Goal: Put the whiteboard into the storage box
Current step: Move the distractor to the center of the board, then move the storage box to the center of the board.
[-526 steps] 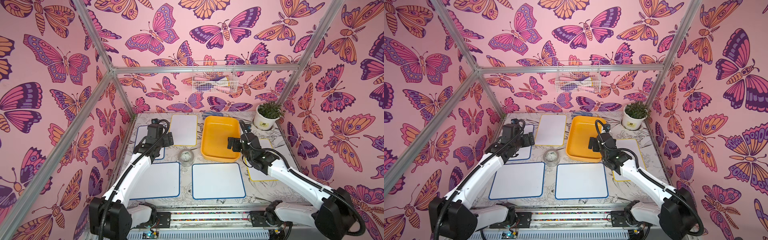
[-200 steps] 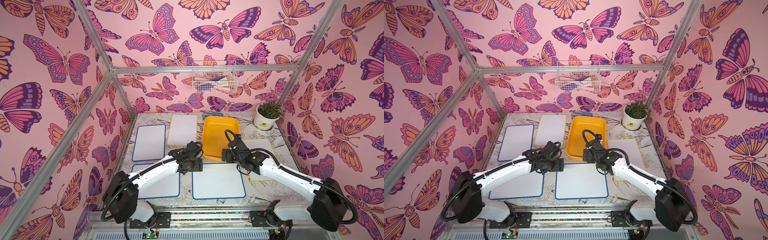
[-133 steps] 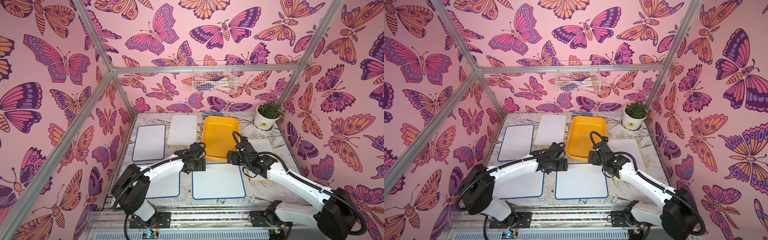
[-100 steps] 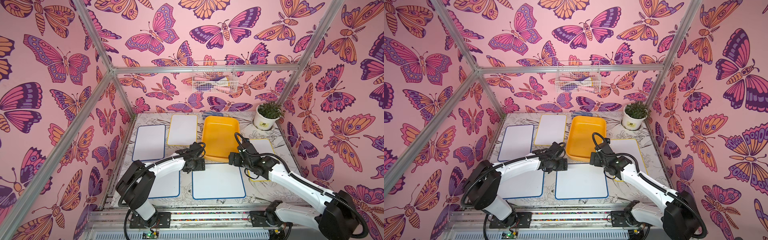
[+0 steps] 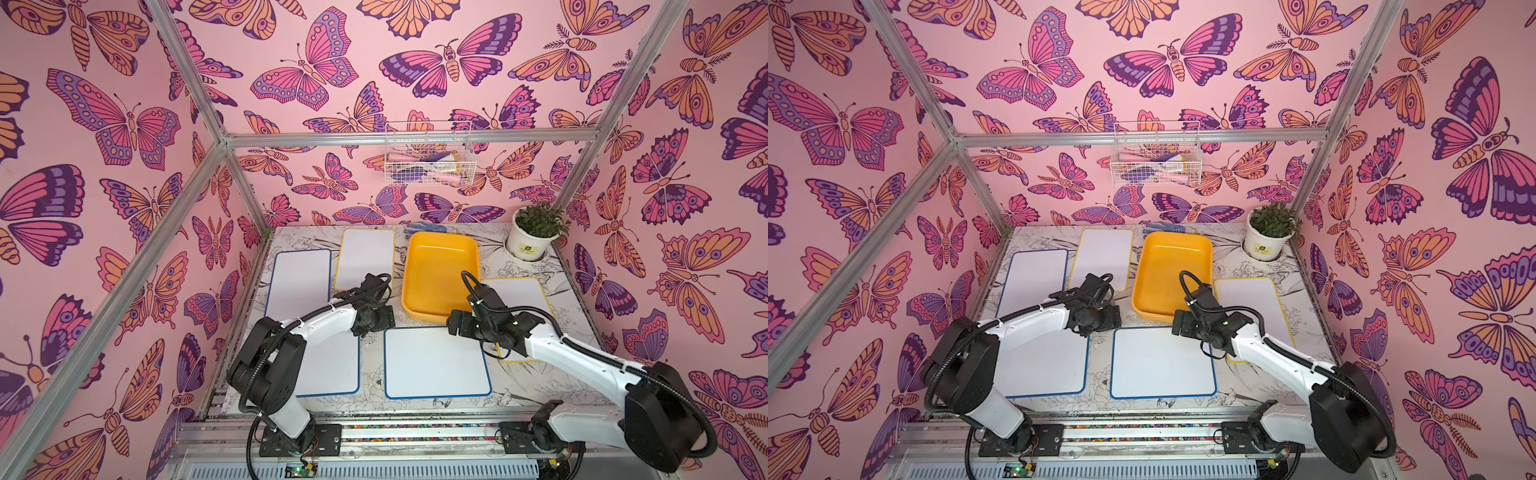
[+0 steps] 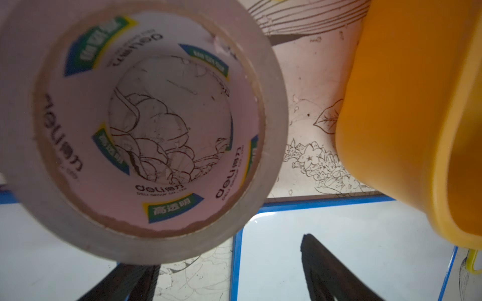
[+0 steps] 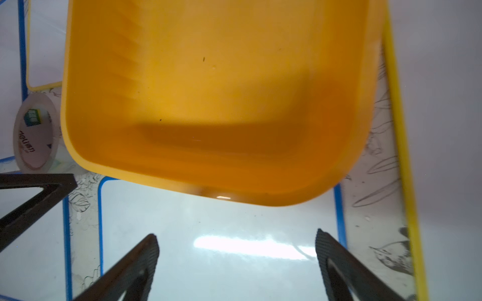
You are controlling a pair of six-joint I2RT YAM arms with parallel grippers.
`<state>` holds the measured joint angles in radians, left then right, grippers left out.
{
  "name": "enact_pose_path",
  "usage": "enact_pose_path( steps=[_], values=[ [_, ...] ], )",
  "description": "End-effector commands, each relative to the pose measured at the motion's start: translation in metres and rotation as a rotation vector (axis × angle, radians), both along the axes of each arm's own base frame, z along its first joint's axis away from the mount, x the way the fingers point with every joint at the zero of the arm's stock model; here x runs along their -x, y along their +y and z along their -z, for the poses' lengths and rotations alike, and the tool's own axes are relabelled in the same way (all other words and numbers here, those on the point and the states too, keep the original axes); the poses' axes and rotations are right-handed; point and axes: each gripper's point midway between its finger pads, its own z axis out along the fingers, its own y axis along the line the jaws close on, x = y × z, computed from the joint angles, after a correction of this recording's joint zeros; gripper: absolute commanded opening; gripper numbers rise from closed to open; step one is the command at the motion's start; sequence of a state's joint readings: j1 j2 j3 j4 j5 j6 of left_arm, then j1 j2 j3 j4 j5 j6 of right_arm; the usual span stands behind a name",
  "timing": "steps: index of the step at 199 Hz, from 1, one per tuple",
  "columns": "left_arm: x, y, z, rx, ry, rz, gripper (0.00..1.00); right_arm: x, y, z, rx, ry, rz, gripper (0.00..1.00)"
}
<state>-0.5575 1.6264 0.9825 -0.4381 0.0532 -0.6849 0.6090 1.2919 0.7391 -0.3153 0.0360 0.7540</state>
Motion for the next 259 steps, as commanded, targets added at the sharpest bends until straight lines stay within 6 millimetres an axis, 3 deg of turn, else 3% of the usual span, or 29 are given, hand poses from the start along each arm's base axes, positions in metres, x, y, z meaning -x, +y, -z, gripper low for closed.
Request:
enact_pose_path(
  steps=[1,87,133,175,219,259],
  values=[
    [0.008,-0.004,-0.007,0.024,-0.010,0.020,0.84,-0.005,0.021,0.002,-0.133,0.019,0.012,0.95],
    [0.034,0.001,-0.016,-0.047,-0.033,0.036,0.87,-0.049,0.029,0.002,-0.144,-0.030,0.057,0.95],
    [0.053,0.004,-0.013,-0.081,-0.021,0.039,1.00,-0.069,0.033,0.002,-0.148,-0.043,0.060,0.95],
    [0.069,0.009,-0.010,-0.088,-0.005,0.026,1.00,-0.083,0.025,0.000,-0.135,-0.062,0.063,0.95],
    [0.091,0.010,-0.007,-0.097,0.014,0.018,1.00,-0.061,0.016,0.007,-0.107,-0.046,0.024,0.96],
    [0.111,0.004,0.004,-0.118,0.048,0.024,1.00,-0.032,-0.007,0.012,-0.037,-0.033,0.029,0.97]
  ],
)
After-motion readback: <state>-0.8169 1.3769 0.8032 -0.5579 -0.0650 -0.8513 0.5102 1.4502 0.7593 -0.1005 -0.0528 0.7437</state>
